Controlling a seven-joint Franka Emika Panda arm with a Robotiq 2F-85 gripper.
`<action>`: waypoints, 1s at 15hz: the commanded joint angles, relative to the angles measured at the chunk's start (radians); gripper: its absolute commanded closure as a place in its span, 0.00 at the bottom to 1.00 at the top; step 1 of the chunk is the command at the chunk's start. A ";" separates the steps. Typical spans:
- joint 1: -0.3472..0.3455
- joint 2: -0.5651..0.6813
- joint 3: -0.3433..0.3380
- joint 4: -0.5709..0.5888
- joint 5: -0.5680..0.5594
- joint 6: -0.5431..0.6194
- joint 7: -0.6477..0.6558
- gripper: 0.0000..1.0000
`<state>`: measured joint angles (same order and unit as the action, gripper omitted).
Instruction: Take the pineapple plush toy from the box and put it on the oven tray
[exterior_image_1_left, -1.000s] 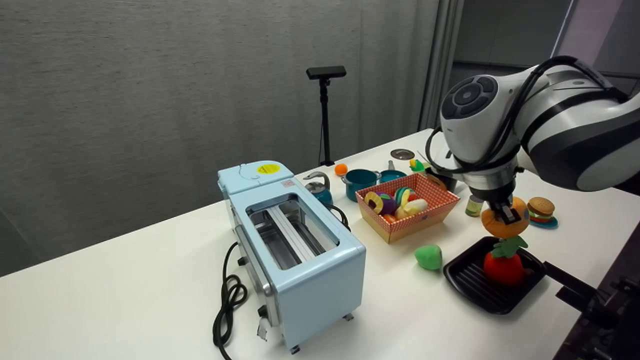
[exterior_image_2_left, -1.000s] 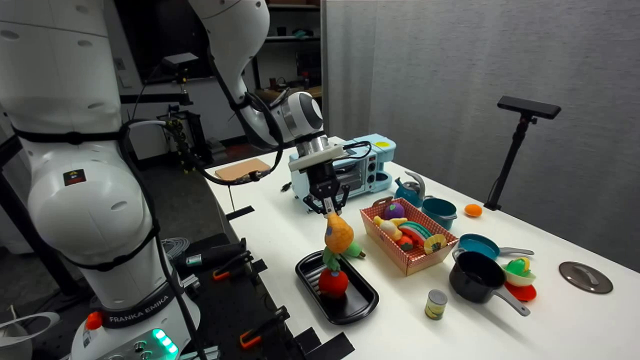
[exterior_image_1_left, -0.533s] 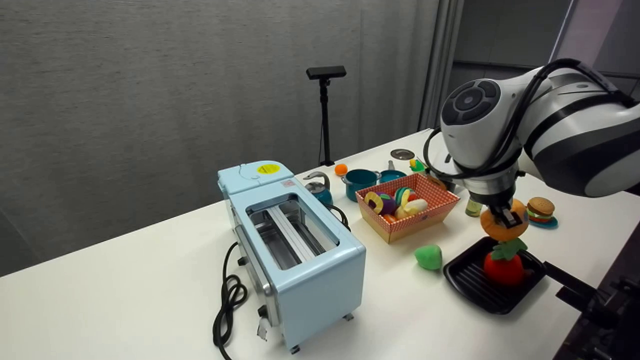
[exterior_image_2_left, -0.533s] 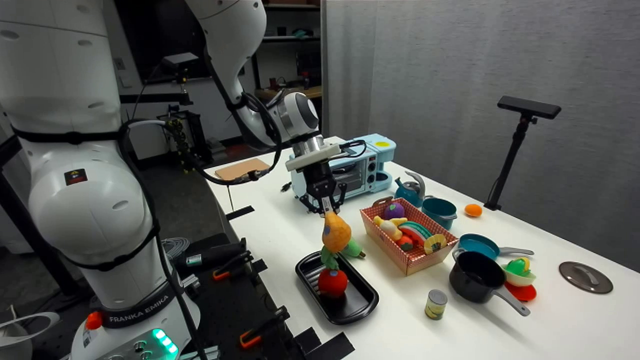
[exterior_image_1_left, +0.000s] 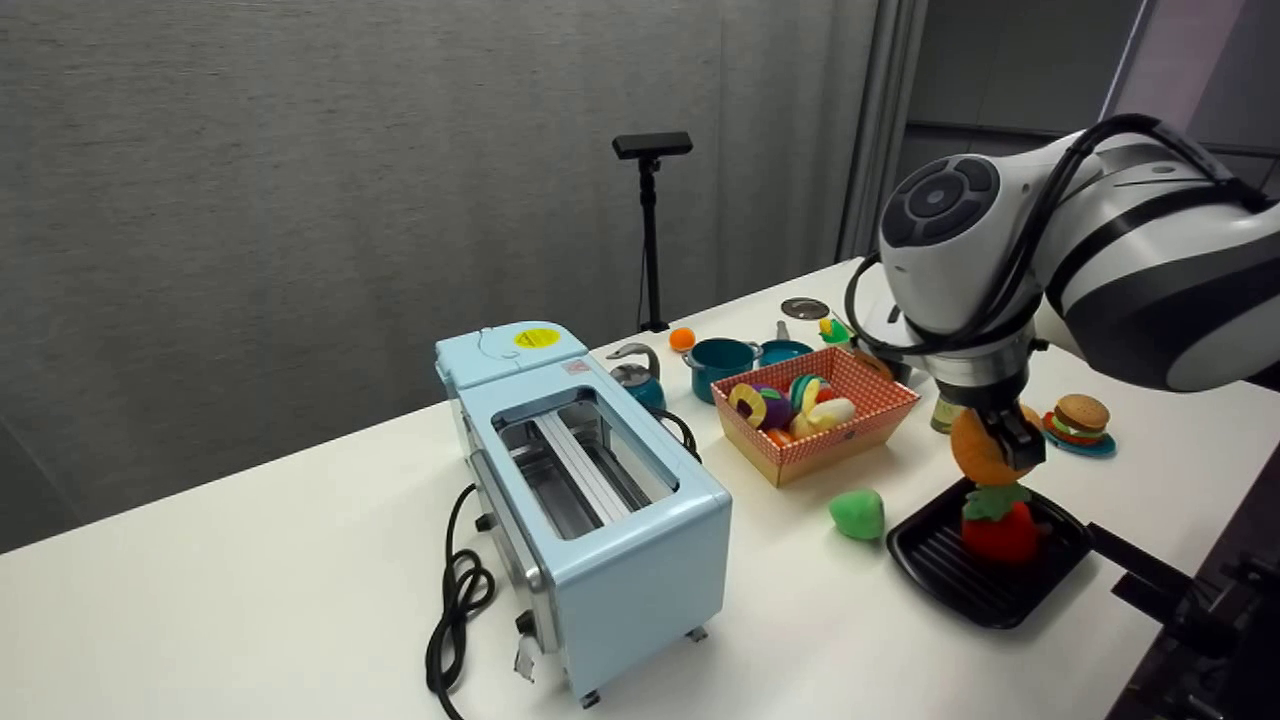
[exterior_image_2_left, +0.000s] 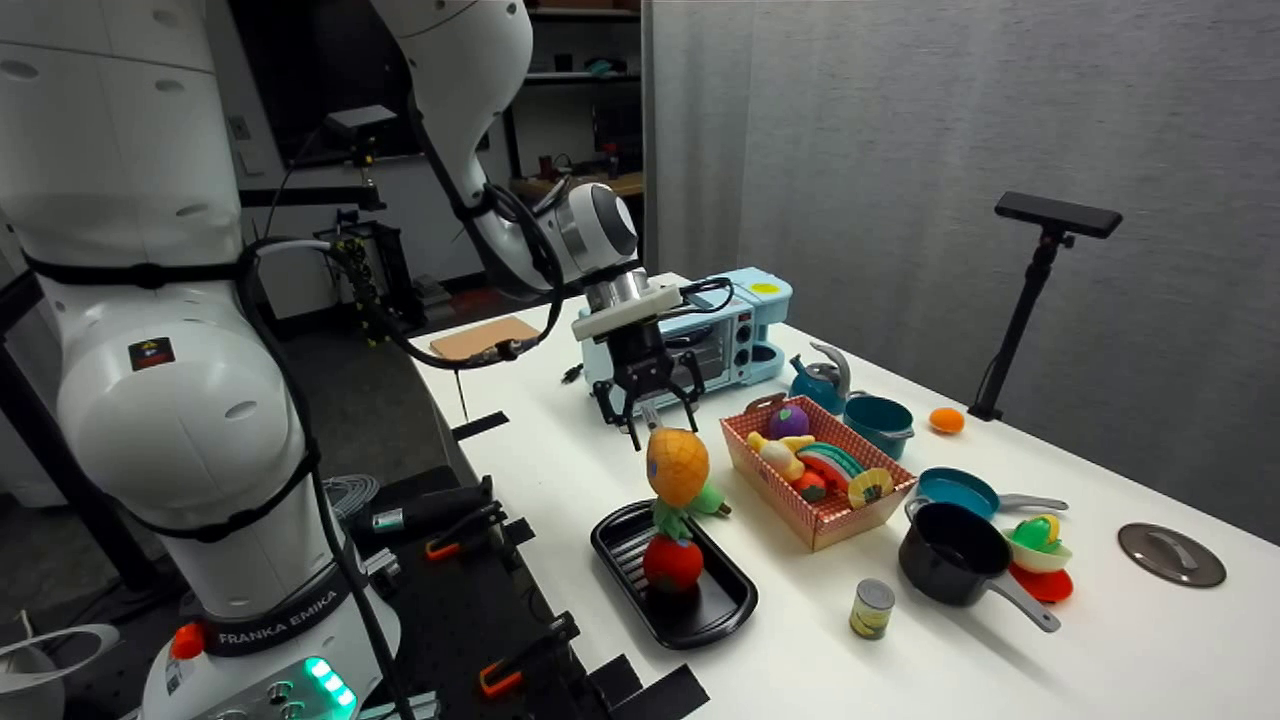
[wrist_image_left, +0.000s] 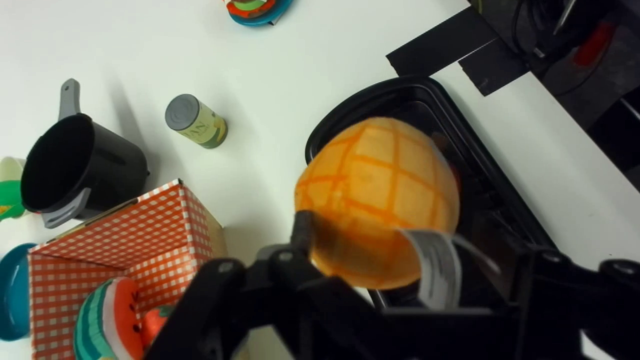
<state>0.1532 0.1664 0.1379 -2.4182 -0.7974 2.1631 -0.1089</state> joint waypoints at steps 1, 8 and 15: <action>0.008 -0.027 0.009 0.001 0.003 -0.032 -0.003 0.00; 0.007 -0.024 0.012 0.005 0.002 -0.034 -0.006 0.00; -0.002 -0.028 0.013 -0.003 0.037 -0.038 -0.047 0.00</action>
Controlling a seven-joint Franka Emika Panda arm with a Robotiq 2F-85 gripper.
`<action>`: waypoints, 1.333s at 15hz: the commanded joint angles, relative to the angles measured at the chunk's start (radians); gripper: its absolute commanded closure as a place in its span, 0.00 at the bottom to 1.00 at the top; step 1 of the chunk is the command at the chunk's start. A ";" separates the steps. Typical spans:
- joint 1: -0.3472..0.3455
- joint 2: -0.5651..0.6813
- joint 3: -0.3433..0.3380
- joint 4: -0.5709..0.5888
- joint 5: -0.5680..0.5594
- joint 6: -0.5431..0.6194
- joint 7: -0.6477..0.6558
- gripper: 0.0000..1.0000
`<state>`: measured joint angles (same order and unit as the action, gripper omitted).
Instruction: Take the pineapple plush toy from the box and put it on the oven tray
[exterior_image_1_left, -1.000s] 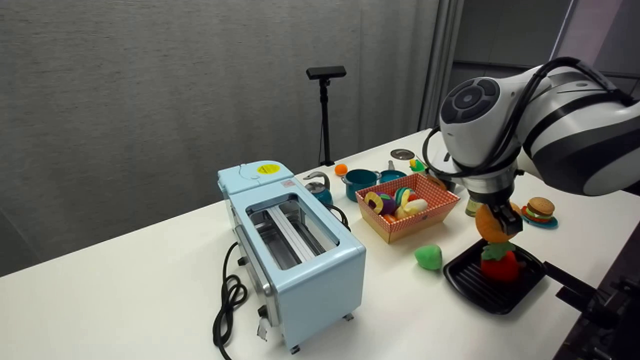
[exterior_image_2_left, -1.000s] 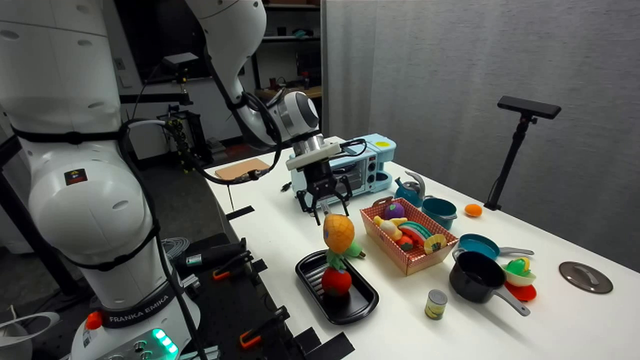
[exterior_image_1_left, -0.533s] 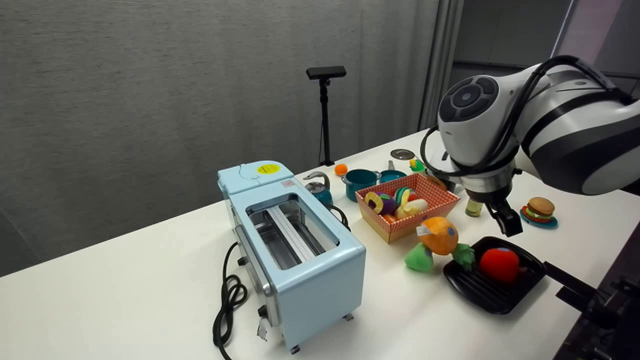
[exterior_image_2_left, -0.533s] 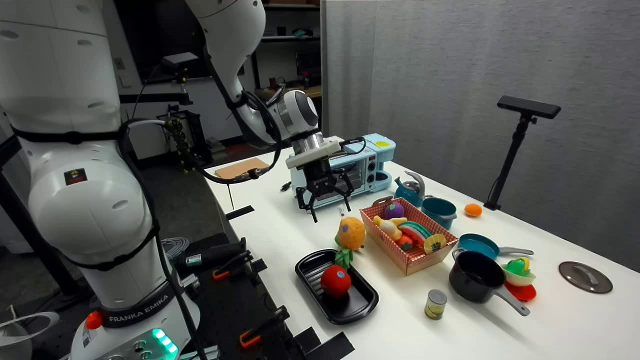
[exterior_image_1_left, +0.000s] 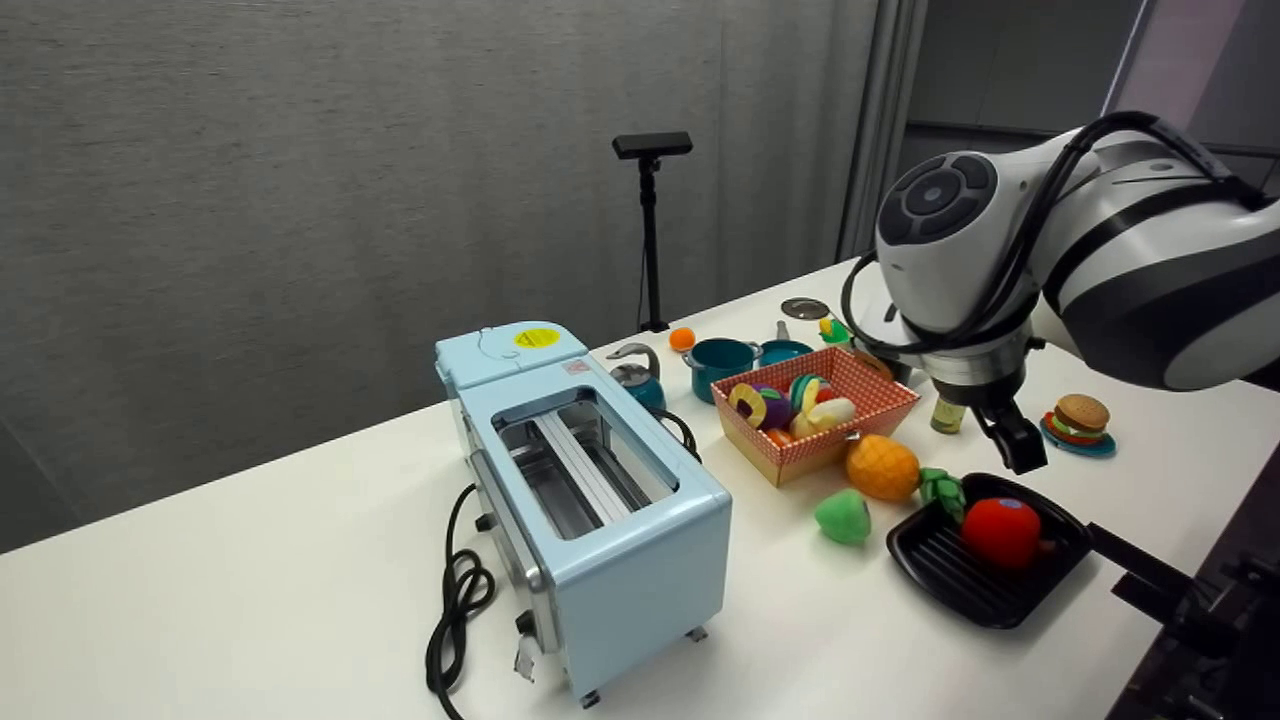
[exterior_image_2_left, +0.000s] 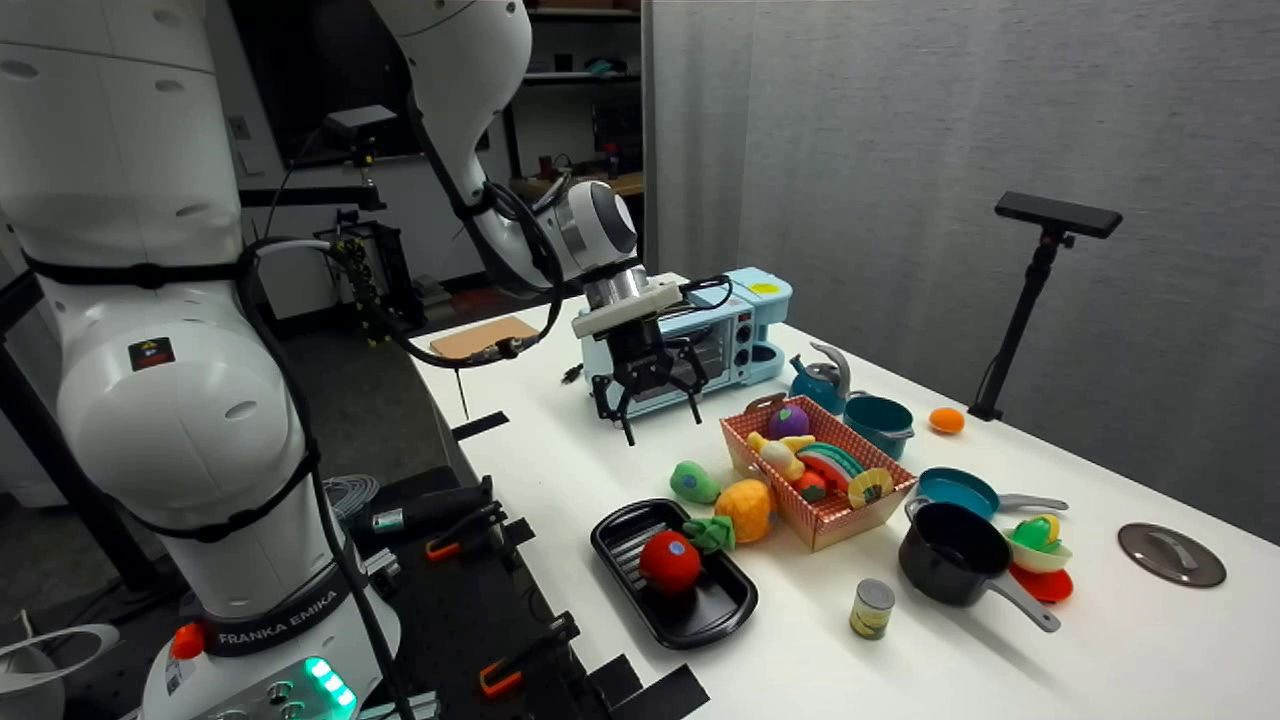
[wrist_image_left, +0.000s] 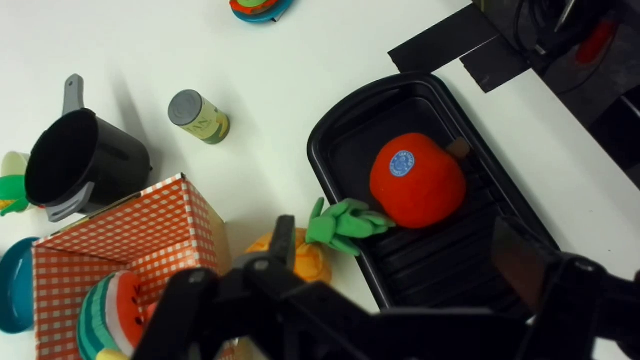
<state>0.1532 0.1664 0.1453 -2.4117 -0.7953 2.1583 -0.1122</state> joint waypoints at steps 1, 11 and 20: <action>-0.008 -0.023 0.008 -0.004 0.075 -0.039 -0.087 0.00; -0.003 0.004 0.003 0.020 0.203 -0.122 -0.198 0.00; -0.003 0.005 0.003 0.022 0.203 -0.123 -0.199 0.00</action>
